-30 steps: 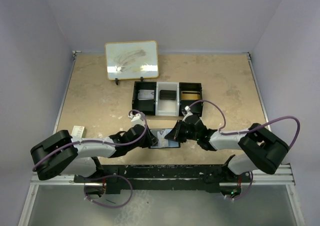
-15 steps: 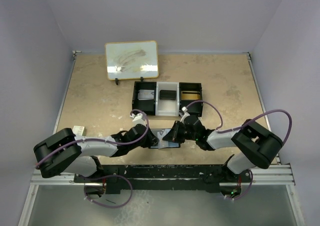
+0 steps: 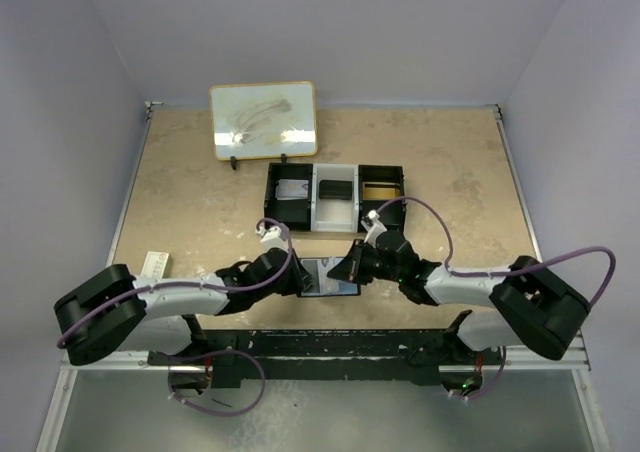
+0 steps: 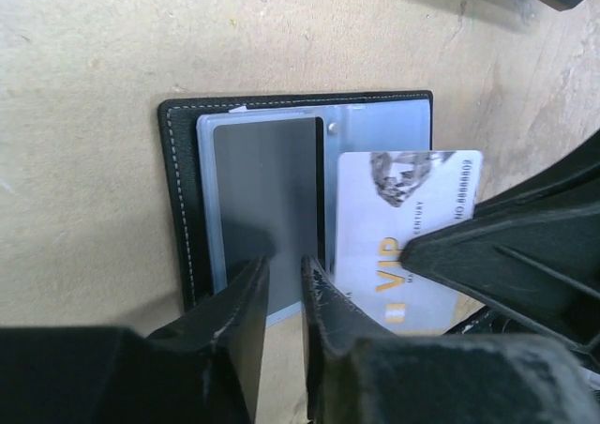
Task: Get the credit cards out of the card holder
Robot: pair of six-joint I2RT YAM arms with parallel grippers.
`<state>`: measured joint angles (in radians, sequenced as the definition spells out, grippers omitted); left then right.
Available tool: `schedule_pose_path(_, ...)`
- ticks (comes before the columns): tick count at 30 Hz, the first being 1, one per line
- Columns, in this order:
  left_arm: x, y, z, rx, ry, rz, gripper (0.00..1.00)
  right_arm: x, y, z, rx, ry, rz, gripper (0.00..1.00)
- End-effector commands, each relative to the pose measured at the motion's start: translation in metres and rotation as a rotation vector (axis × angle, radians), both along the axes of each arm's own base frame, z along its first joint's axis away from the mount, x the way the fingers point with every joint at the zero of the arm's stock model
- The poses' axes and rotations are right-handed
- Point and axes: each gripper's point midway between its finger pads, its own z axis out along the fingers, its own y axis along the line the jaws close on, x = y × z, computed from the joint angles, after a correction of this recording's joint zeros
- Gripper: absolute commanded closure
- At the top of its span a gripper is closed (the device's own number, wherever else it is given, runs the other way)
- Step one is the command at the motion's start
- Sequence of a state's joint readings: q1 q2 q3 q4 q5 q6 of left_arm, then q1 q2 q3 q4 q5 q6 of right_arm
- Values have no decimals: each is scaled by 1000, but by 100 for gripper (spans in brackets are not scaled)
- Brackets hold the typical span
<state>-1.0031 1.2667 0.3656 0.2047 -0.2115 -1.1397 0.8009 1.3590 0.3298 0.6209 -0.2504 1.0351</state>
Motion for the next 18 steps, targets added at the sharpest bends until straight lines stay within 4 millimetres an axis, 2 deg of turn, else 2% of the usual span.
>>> schedule_pose_path(1,11,9,24,48,-72,27,77,6,-6,13,-19,-97,-1,100)
schedule_pose_path(3,13,15,34,62,-93,40,67,14,-6,27,3,-160,-18,100)
schedule_pose_path(9,23,42,67,184,-165,97,44,19,-4,65,59,-349,15,100)
schedule_pose_path(18,53,90,114,528,-228,162,32,22,-12,108,34,-613,43,100)
